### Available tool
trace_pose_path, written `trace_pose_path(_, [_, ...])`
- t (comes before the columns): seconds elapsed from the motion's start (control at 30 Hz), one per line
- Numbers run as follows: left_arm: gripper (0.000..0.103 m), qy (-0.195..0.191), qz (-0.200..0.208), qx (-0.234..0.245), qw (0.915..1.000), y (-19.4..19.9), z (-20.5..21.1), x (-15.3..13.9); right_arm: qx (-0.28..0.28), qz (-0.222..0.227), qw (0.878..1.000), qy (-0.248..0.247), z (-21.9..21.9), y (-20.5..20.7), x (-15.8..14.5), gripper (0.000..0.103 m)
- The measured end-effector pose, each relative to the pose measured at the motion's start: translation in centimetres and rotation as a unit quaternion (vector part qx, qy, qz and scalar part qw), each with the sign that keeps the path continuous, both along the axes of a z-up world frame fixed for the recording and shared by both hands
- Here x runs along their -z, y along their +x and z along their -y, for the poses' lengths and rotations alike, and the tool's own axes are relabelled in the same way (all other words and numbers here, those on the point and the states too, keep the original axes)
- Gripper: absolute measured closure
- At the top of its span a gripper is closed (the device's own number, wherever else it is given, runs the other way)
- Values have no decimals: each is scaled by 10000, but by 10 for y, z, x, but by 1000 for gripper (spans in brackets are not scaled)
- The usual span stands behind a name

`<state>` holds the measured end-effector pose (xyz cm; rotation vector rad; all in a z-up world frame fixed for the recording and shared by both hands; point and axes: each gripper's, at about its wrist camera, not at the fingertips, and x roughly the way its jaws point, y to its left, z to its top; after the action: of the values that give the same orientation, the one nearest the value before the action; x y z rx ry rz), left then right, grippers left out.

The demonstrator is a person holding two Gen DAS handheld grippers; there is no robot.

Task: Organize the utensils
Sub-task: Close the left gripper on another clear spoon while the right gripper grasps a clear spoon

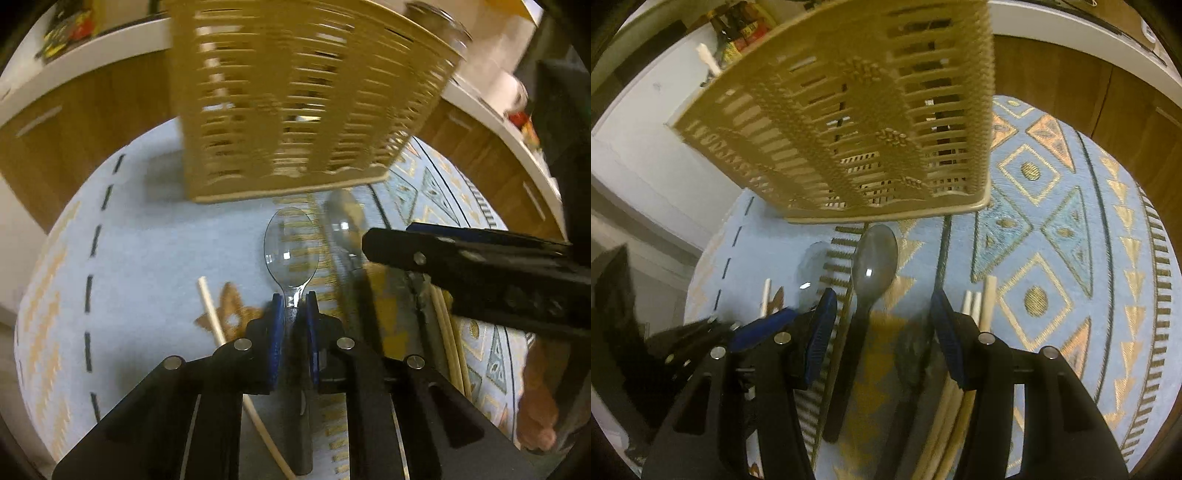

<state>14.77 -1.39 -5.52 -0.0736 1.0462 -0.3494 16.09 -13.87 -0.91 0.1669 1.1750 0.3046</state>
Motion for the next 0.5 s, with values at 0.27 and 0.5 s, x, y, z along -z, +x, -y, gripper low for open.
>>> trace_pose_path(0.27, [92,-495,-105,-451,9977,-5,-30,5,134,53,9992,-361,-25,15,13,54])
trace_pose_path(0.5, [86,-619,-69,-297,9976,-8,-33,1,-152,466,9911,-1237,-57,8,17,71])
